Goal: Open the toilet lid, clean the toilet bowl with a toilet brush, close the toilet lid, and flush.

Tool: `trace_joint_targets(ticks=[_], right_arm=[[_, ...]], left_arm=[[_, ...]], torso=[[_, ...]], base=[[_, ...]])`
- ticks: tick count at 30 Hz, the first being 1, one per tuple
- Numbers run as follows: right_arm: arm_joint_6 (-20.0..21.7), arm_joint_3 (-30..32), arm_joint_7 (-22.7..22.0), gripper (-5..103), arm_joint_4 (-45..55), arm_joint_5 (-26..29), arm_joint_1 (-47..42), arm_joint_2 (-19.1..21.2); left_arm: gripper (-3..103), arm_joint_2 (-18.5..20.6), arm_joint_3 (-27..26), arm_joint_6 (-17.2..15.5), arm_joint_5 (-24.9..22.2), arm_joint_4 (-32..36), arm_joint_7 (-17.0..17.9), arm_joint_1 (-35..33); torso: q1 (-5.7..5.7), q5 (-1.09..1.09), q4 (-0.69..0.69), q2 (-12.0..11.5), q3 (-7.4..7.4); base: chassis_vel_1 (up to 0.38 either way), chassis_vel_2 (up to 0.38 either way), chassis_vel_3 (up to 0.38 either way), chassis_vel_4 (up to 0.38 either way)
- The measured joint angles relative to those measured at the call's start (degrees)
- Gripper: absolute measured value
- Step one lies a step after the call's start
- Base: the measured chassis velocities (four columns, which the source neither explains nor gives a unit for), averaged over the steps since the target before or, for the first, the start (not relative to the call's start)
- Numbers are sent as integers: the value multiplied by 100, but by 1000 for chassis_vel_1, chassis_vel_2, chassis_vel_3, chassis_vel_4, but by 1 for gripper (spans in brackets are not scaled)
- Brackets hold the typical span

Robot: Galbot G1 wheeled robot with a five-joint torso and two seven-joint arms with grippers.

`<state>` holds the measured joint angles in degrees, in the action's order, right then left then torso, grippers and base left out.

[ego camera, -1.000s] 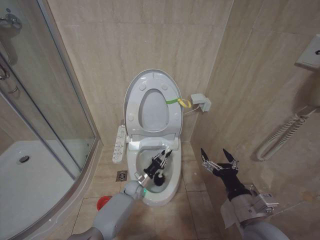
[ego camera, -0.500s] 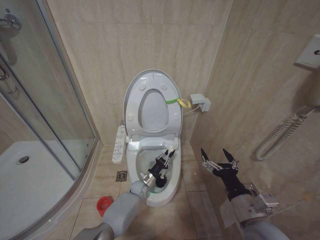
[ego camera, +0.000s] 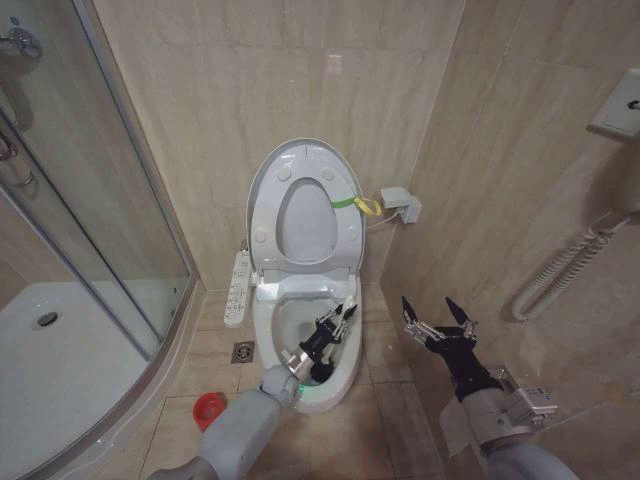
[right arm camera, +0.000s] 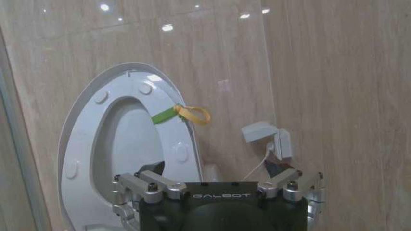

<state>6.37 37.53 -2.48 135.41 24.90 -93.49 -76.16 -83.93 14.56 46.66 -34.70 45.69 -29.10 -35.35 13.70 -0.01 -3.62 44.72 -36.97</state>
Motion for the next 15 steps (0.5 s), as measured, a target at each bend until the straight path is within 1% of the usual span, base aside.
trace_joint_targets(ticks=[1, 3, 5, 6, 7, 8, 9, 10, 12, 13, 15], right_arm=[[0, 0, 0, 100, 0, 0, 0, 0], [0, 0, 0, 100, 0, 0, 0, 0], [0, 0, 0, 100, 0, 0, 0, 0], [0, 0, 0, 100, 0, 0, 0, 0], [0, 0, 0, 100, 0, 0, 0, 0], [0, 0, 0, 100, 0, 0, 0, 0], [0, 0, 1, 100, 0, 0, 0, 0], [0, 0, 1, 100, 0, 0, 0, 0], [0, 0, 0, 100, 0, 0, 0, 0], [0, 0, 0, 100, 0, 0, 0, 0], [0, 0, 0, 100, 0, 0, 0, 0]], left_arm=[[20, -9, -71, 17, 6, -218, -36, 24], [20, 33, -164, 26, 28, -445, -75, 69], [20, 88, -198, 25, 41, -471, -76, 76], [20, 147, -222, 19, 45, -433, -74, 71], [20, 218, -226, 12, 39, -268, -68, 67], [20, 218, -226, 12, 39, -268, -68, 67], [20, 262, -229, -1, 31, -77, -62, 62], [20, 290, -216, -3, 22, 101, -59, 55], [20, 309, -160, -7, 17, 411, -60, 47], [20, 309, -160, -7, 17, 411, -60, 47], [20, 279, -99, -6, -2, 622, -57, 26]], torso=[[0, -1, -1, 0, 1], [-1, -1, -2, 1, 2], [-1, 0, 0, 1, 1], [0, 2, 4, 0, -1], [1, 2, 9, -1, -2], [1, 2, 9, -1, -2], [0, 2, 5, 0, -1], [0, 2, 5, -1, -1], [0, -1, 1, -1, -1], [0, -1, 1, -1, -1], [0, 2, 0, 0, -1]], base=[[0, 0, 0, 0], [0, 0, 0, 0], [0, 0, 0, 0], [0, 0, 0, 0], [0, 0, 0, 0], [0, 0, 0, 0], [0, 0, 0, 0], [0, 0, 0, 0], [0, 0, 0, 0], [0, 0, 0, 0], [0, 0, 0, 0]])
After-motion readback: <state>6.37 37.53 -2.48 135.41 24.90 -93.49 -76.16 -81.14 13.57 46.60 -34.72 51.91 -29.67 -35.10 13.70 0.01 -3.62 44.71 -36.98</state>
